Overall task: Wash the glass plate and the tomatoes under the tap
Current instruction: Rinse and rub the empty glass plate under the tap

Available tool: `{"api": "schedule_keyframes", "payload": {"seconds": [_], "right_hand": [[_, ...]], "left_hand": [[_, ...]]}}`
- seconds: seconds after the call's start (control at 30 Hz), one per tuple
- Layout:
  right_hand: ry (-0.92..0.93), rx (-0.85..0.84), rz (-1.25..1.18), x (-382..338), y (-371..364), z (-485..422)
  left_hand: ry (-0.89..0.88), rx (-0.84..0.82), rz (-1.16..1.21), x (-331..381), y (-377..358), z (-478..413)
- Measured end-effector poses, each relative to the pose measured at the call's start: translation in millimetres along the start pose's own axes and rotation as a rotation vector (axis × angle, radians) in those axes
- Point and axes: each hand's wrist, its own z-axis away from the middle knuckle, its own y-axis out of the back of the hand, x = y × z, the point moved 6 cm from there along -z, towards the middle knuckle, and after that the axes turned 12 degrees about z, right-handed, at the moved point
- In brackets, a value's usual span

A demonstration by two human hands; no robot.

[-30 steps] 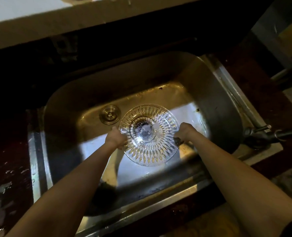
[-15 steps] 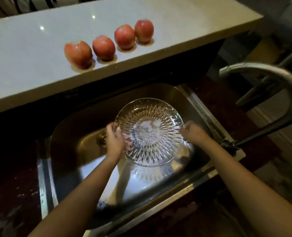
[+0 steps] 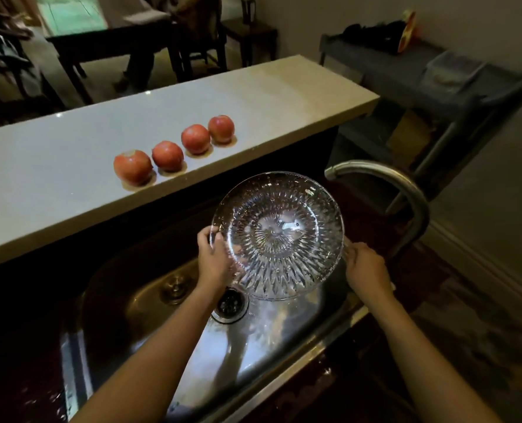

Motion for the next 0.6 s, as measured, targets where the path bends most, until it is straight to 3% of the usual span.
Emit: {"api": "schedule_keyframes", "payload": {"seconds": [0.2,0.37,0.6], "right_hand": [[-0.112,-0.077,-0.162,20.3,-23.8,2.8],[-0.177,0.059,-0.553,29.9,-35.2,12.9],[-0.192,0.124,-0.548,27.2,-33.2,15.5]], "left_hand": [[0.03,0.005,0.002,-5.4,-8.2,1.0],[0.04,0.0,0.034,-4.2,-14.9,5.1],[0.042,-0.04,0.061,3.7,-28.4,12.2]]}}
